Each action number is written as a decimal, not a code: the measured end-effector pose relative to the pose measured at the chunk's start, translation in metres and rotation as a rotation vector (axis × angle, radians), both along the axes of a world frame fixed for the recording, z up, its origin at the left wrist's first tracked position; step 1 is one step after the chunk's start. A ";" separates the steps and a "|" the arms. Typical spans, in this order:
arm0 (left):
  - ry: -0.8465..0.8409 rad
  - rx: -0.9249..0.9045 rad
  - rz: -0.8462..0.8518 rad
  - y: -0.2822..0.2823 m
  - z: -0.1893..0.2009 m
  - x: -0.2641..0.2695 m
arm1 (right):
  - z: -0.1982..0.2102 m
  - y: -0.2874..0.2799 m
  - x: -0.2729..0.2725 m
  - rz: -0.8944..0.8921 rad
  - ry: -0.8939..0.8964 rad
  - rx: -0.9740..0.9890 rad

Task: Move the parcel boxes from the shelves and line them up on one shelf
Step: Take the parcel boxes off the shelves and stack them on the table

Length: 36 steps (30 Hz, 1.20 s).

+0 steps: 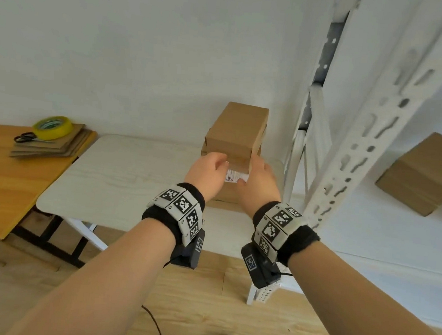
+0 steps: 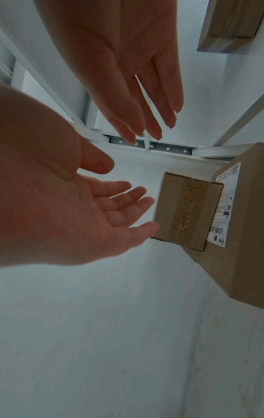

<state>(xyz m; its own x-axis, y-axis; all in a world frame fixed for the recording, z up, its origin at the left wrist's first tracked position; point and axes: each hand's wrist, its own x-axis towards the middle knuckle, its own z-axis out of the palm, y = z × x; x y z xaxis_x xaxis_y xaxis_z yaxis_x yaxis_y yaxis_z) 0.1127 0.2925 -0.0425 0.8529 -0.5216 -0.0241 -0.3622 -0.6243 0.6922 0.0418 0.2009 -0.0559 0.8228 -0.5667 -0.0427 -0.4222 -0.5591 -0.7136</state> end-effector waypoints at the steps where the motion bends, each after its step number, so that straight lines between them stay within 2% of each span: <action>1: -0.007 -0.011 -0.005 0.005 0.003 -0.012 | 0.003 0.004 -0.012 -0.008 -0.013 -0.014; 12: -0.123 -0.047 -0.131 0.040 0.042 -0.157 | 0.046 0.029 -0.172 -0.051 -0.085 -0.063; 20: -0.154 -0.068 -0.288 0.011 0.062 -0.238 | 0.068 0.003 -0.261 -0.160 -0.123 -0.107; 27: -0.217 -0.027 -0.429 -0.052 0.066 -0.267 | 0.069 -0.054 -0.297 -0.259 -0.127 -0.120; 36: -0.160 0.017 -0.489 -0.198 0.039 -0.253 | 0.047 -0.192 -0.303 -0.338 -0.041 -0.143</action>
